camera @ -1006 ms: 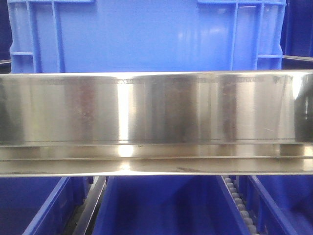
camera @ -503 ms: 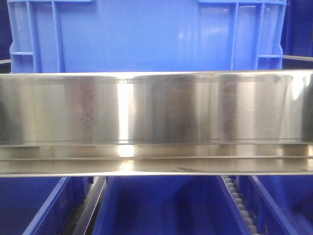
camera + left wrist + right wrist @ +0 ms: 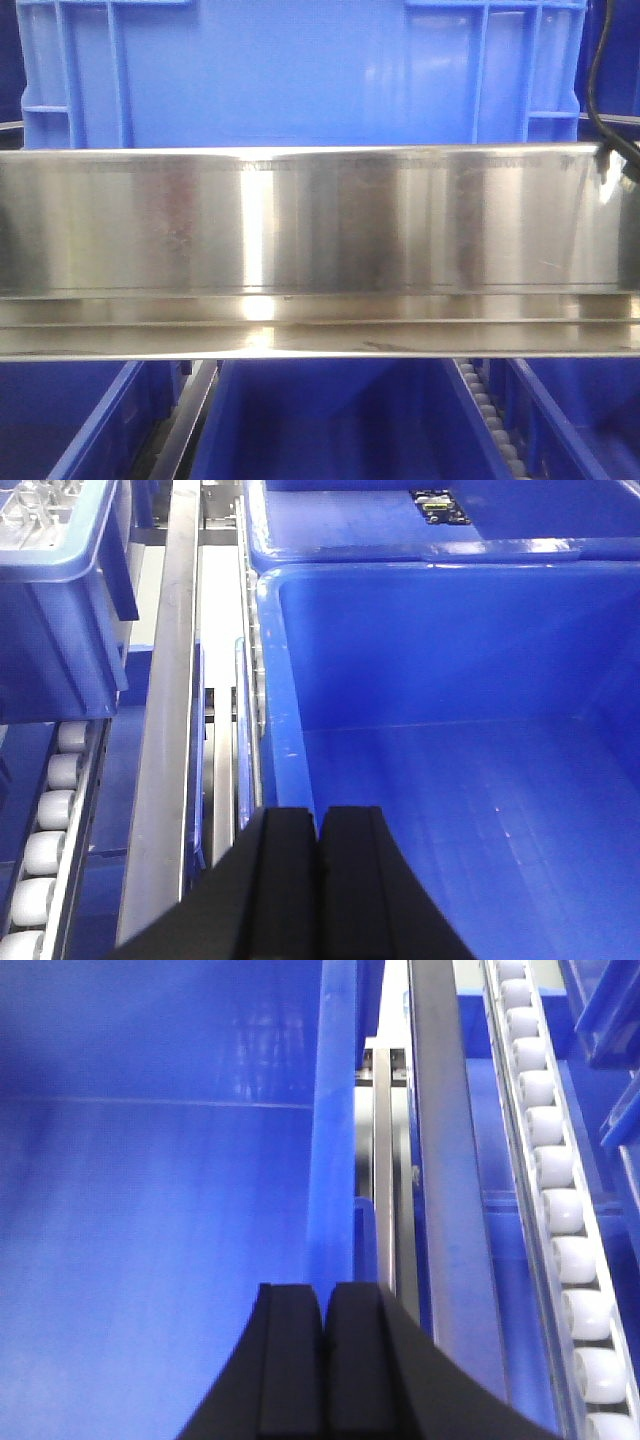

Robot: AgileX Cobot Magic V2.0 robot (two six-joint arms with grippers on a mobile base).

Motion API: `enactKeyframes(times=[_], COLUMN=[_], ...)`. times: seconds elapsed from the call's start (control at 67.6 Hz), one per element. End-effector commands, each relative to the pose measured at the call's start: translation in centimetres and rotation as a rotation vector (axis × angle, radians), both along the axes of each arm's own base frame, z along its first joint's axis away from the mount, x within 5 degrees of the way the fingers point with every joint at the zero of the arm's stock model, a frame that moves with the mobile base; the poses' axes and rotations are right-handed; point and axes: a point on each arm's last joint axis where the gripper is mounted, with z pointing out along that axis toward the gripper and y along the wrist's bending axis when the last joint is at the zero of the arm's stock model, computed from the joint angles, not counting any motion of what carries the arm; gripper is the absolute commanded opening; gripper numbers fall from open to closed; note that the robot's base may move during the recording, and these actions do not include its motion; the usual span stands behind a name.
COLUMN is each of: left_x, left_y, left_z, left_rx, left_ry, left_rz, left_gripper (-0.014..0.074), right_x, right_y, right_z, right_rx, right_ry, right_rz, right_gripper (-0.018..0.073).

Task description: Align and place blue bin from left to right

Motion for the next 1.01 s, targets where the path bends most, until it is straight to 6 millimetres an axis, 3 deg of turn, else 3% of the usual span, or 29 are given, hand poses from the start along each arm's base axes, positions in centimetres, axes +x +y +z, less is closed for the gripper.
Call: enactKeyframes(times=[0.0,0.133,0.207,0.607,0.991], left_x=[-0.2,-0.2,-0.2,-0.3,-0.1], left_y=[-0.2,-0.2,-0.2,-0.1,-0.1], left_z=[0.3,0.3,0.3,0.1,-0.3], left_rx=[-0.014,-0.014,-0.014,-0.007,-0.002], left_ry=[-0.01,-0.01,-0.009,0.022,0.04], left_rz=[-0.001,-0.001,-0.001,0.005,0.007], left_gripper=[-0.0111,-0.0111,-0.0111,-0.0111,-0.0111], right_x=[-0.1,0.0,0.1,2.0,2.0], right_y=[-0.2,-0.1,0.0,0.4,0.5], right_z=[0.5,0.3,0.1,-2.3,-2.6], right_rx=[-0.005,-0.008,-0.009,-0.079,-0.072], right_ry=[-0.021,-0.015,-0.013,-0.009,0.012], right_rz=[-0.008,-0.008,-0.008,-0.035,-0.064], right_gripper=[-0.0025,0.0206,0.0256,0.0255,0.0255])
